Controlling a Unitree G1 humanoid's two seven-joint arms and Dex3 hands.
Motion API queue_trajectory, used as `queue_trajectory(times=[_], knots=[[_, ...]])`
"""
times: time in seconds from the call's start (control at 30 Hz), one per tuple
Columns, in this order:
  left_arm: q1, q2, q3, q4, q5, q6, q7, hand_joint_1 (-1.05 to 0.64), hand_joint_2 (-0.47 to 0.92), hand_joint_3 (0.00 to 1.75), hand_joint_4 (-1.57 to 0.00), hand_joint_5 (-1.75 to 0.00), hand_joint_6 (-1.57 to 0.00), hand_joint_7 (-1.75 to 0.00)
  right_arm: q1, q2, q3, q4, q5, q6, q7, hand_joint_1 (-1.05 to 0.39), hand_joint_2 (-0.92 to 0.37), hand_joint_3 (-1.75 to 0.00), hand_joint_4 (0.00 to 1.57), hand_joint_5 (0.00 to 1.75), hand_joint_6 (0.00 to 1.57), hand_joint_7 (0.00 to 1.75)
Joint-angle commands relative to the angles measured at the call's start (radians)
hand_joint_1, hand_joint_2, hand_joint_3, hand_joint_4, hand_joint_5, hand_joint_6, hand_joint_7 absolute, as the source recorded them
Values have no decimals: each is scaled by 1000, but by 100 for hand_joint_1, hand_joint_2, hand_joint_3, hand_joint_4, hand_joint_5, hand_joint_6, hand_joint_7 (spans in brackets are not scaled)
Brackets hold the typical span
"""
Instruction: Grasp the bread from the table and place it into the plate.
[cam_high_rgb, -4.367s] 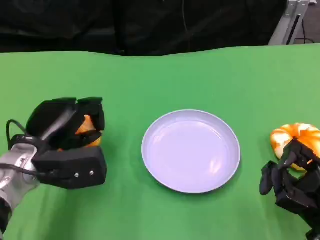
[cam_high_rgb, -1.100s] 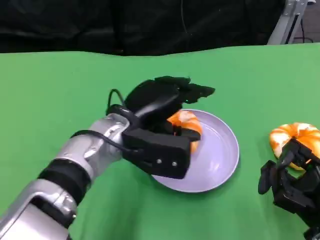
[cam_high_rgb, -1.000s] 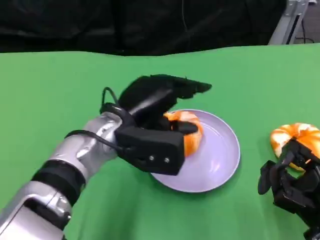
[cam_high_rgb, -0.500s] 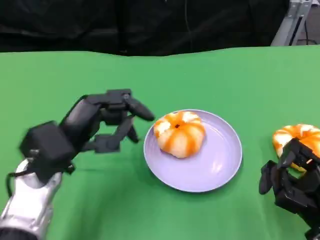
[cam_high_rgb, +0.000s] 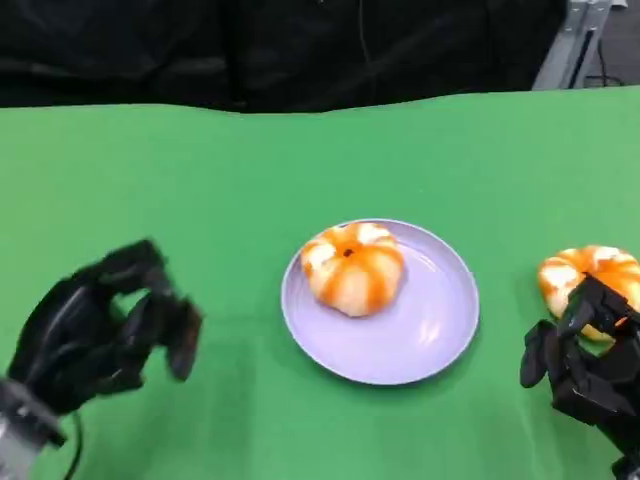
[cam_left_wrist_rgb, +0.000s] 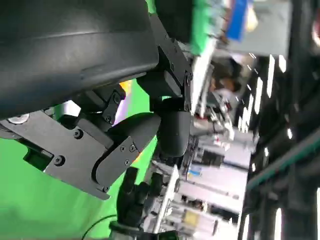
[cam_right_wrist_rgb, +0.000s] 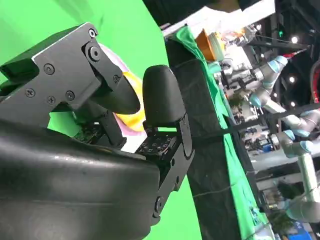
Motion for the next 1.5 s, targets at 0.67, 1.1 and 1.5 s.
queue_trajectory(times=[0.67, 1.1, 1.5], knots=[[-125, 16, 120, 378, 19, 208, -274, -16, 58, 92, -83, -175, -75, -174, 15, -19, -7, -38, 18, 14, 5, -7, -45, -144, 92, 175, 76, 170], [-169, 5, 146, 523, 87, 186, -312, -24, 74, 55, -81, -175, -71, -173, 55, -28, -7, -123, 17, 68, -15, -11, -57, -121, 86, 175, 70, 165], [-173, 5, 165, 528, 96, 235, -352, -27, 88, 28, -72, -175, -73, -158, 78, -31, 1, -161, 25, 83, -12, -11, -66, -110, 80, 175, 66, 167]])
